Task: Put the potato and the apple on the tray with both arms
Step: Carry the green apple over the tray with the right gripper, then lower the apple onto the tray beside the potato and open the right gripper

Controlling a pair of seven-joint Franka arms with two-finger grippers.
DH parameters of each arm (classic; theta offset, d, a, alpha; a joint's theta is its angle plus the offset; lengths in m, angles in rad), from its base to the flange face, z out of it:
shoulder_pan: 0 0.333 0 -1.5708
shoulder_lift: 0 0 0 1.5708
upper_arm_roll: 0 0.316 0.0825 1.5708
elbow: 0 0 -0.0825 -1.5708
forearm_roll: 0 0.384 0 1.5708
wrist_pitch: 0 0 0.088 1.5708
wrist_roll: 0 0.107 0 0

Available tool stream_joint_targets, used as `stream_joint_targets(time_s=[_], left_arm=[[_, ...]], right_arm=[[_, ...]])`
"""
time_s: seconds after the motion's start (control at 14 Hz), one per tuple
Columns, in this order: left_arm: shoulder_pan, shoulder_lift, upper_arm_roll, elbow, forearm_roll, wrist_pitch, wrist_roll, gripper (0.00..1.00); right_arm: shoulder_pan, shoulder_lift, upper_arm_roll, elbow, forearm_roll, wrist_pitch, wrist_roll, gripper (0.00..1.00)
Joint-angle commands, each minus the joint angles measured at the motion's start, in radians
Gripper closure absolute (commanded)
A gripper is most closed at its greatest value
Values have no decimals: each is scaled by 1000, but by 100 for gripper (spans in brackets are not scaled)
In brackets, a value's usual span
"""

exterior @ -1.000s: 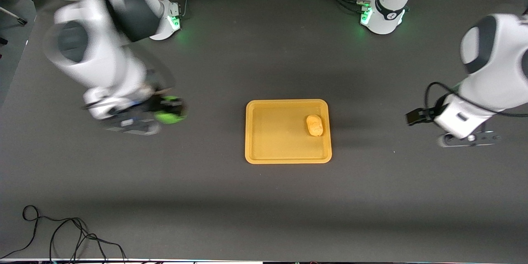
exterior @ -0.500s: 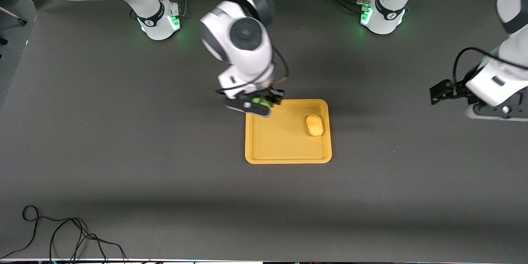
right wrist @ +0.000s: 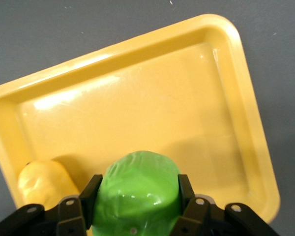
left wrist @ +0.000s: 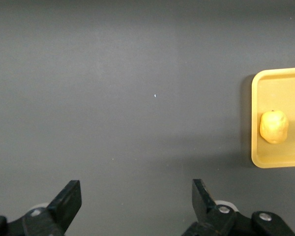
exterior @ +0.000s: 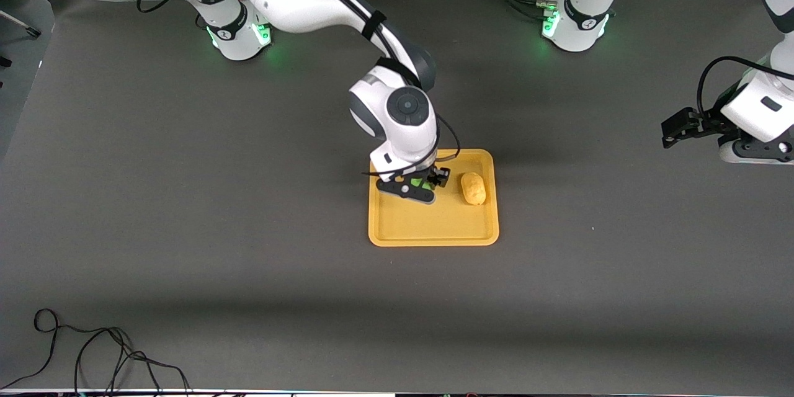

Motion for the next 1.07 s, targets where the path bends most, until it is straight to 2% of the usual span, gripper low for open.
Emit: stream_joint_targets(time_s=[0.0,0.21,0.36,0.43,0.5,0.71,1.0], left_arm=[[29,-36,-1,-50,-43,47,24,0],[29,-17,3,-43,-42,38,23,0],[28,-20,3,-29,-31,8,16,0],[25,-22,0,-20,-31,-15,16,0],[20,-29,-3,-6,-31,-44,15,0],[19,-23,-6,92,-38,-146,16,0],[0,16,-6,77,-29,-137,12,0]], right_arm=[[17,44,-19,2,-13,67,26,57],[17,83,-20,2,-17,115,45,57],[15,98,-20,1,-51,123,48,56],[15,107,-20,2,-51,129,48,35],[10,109,-20,2,-49,138,66,0],[10,74,-20,8,-43,120,77,0],[1,-93,-14,56,-36,-159,68,0]])
